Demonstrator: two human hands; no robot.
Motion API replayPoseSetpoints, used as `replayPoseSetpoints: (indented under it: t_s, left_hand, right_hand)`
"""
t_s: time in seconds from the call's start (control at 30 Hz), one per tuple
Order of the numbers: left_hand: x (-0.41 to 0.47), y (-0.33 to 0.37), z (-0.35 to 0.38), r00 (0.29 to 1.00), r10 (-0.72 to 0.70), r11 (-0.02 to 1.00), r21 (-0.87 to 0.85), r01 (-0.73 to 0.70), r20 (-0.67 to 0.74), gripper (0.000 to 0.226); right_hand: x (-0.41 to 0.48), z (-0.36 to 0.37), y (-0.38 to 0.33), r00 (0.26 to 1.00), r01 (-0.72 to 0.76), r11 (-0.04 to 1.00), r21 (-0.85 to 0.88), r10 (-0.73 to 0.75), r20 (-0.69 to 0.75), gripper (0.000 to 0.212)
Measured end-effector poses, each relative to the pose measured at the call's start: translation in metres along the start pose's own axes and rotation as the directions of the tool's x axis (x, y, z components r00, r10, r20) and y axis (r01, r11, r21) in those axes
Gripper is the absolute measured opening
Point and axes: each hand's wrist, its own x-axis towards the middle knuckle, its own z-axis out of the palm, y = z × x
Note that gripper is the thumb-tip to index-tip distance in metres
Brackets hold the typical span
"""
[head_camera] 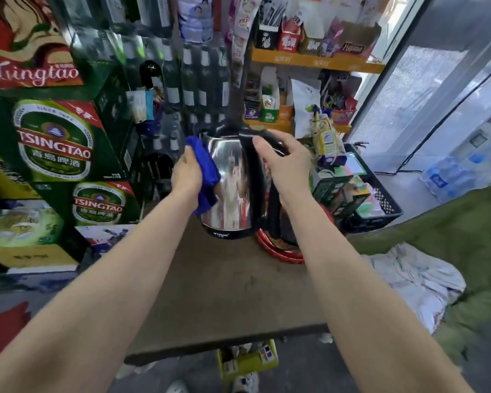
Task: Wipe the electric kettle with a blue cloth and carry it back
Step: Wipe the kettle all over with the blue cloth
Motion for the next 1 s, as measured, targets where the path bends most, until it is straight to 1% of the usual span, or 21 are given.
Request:
replayPoseSetpoints:
  t_s: [0.07,0.13,0.17,0.23,0.27,0.37,0.4,0.47,0.53,0.6,0.63,0.67,0.77,0.83,0.9,0.97,1.0]
  left_hand:
    - [0.007,-0.037,-0.006,0.998,-0.048,0.999,0.003,0.048,-0.044,0.071]
    - [0.014,-0.073,-0.01,0.991,-0.107,0.994,-0.002,0.107,-0.084,0.07]
    - [0.022,-0.094,-0.011,0.987,-0.126,0.992,0.004,0.127,-0.102,0.075]
    - [0.036,-0.137,-0.012,0.983,-0.129,0.986,0.083,0.141,-0.131,0.086]
    - [0.037,-0.149,-0.011,0.985,-0.119,0.984,0.117,0.134,-0.124,0.083]
    - [0.013,-0.147,-0.007,0.992,-0.101,0.98,0.165,0.112,-0.071,0.041]
    - [0.01,-0.151,-0.005,0.992,-0.113,0.981,0.154,0.12,-0.053,0.034]
    - [0.009,-0.167,-0.006,0.99,-0.139,0.983,0.117,0.14,-0.02,0.036]
    - [0.009,-0.183,-0.012,0.986,-0.164,0.982,0.089,0.164,-0.013,0.045]
    - [0.008,-0.194,-0.023,0.971,-0.239,0.969,0.052,0.24,-0.022,0.058]
    - [0.007,-0.199,-0.03,0.958,-0.286,0.958,0.033,0.286,-0.019,0.06]
    - [0.006,-0.203,-0.036,0.945,-0.326,0.945,0.015,0.327,-0.011,0.057]
    - [-0.001,-0.209,-0.051,0.91,-0.411,0.909,-0.042,0.414,0.055,0.035]
    - [-0.011,-0.21,-0.053,0.908,-0.401,0.911,-0.052,0.41,0.123,0.03]
    - [-0.023,-0.207,-0.048,0.915,-0.36,0.926,-0.046,0.374,0.179,0.029]
    - [-0.034,-0.2,-0.041,0.912,-0.33,0.936,-0.04,0.349,0.244,0.025]
    - [-0.04,-0.195,-0.038,0.906,-0.318,0.94,-0.032,0.34,0.28,0.024]
  right_hand:
    - [-0.012,0.009,0.03,0.992,-0.067,0.998,-0.002,0.066,0.107,0.037]
    - [-0.026,0.016,0.064,0.97,-0.153,0.988,0.039,0.142,0.199,0.035]
    - [-0.034,0.02,0.08,0.958,-0.194,0.978,0.074,0.172,0.227,0.033]
    - [-0.048,0.025,0.111,0.944,-0.261,0.957,0.126,0.225,0.242,0.036]
    - [-0.053,0.027,0.126,0.937,-0.293,0.947,0.136,0.256,0.236,0.036]
    - [-0.063,0.032,0.162,0.922,-0.37,0.915,0.16,0.34,0.188,0.033]
    - [-0.065,0.035,0.171,0.919,-0.383,0.91,0.159,0.358,0.166,0.032]
    - [-0.07,0.043,0.186,0.925,-0.374,0.913,0.163,0.354,0.137,0.032]
    - [-0.074,0.053,0.196,0.933,-0.355,0.921,0.159,0.337,0.127,0.032]
    - [-0.078,0.058,0.204,0.932,-0.355,0.922,0.156,0.337,0.13,0.033]
    - [-0.079,0.057,0.207,0.931,-0.359,0.919,0.162,0.339,0.139,0.034]
    - [-0.081,0.054,0.21,0.927,-0.367,0.915,0.165,0.344,0.15,0.035]
    - [-0.091,0.039,0.215,0.9,-0.425,0.889,0.17,0.395,0.183,0.038]
    - [-0.101,0.03,0.217,0.883,-0.461,0.871,0.168,0.433,0.181,0.038]
    - [-0.112,0.023,0.22,0.865,-0.495,0.857,0.142,0.47,0.178,0.038]
    - [-0.121,0.017,0.216,0.855,-0.503,0.861,0.081,0.481,0.195,0.037]
    - [-0.123,0.016,0.212,0.864,-0.477,0.879,0.021,0.464,0.193,0.036]
